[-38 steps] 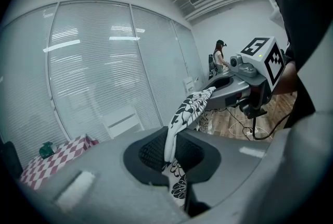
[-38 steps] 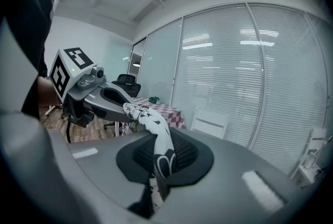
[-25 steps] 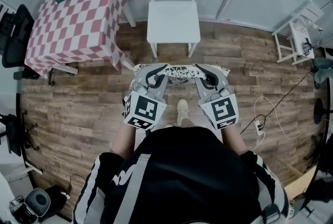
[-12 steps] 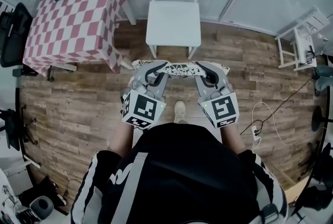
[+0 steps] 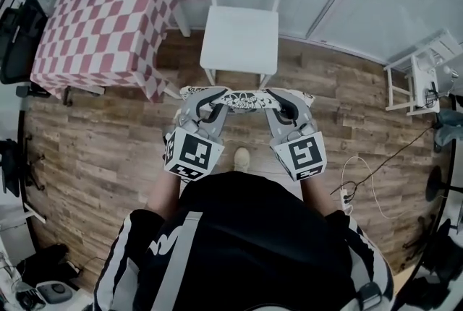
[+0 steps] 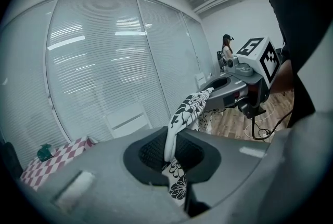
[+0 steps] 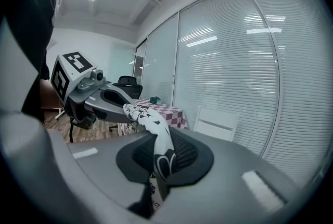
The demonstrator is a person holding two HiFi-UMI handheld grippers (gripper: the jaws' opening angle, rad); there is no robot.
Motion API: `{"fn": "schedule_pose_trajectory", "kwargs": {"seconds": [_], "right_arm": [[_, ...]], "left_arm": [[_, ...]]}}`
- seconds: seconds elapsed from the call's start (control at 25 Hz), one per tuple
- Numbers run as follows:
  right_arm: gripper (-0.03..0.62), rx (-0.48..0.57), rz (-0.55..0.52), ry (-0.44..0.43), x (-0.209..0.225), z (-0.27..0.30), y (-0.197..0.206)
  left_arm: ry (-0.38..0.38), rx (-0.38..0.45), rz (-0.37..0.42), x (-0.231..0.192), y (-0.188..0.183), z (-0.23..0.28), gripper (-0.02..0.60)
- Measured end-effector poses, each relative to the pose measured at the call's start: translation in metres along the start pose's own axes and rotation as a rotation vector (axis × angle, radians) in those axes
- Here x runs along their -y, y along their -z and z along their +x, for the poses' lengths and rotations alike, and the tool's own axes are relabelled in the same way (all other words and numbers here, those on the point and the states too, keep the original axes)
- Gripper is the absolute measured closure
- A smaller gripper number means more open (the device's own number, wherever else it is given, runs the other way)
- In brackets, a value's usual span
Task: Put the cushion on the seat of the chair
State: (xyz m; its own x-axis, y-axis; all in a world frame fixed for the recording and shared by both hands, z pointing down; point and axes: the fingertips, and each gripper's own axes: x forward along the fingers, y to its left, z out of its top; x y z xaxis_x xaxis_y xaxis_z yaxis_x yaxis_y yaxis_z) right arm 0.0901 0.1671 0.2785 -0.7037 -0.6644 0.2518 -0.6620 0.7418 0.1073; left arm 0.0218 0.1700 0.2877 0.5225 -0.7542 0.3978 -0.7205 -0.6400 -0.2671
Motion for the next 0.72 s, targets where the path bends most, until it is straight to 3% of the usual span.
{"fn": "schedule_pose_trajectory", "kwargs": {"seconds": [0.72], "right_arm": [[0.585,-0.001,-0.002,-0.051,0.007,-0.005,0.007]], "left_arm": [[-0.001,-0.025,-0.034,0.015,0.002,0.006,0.566]]}}
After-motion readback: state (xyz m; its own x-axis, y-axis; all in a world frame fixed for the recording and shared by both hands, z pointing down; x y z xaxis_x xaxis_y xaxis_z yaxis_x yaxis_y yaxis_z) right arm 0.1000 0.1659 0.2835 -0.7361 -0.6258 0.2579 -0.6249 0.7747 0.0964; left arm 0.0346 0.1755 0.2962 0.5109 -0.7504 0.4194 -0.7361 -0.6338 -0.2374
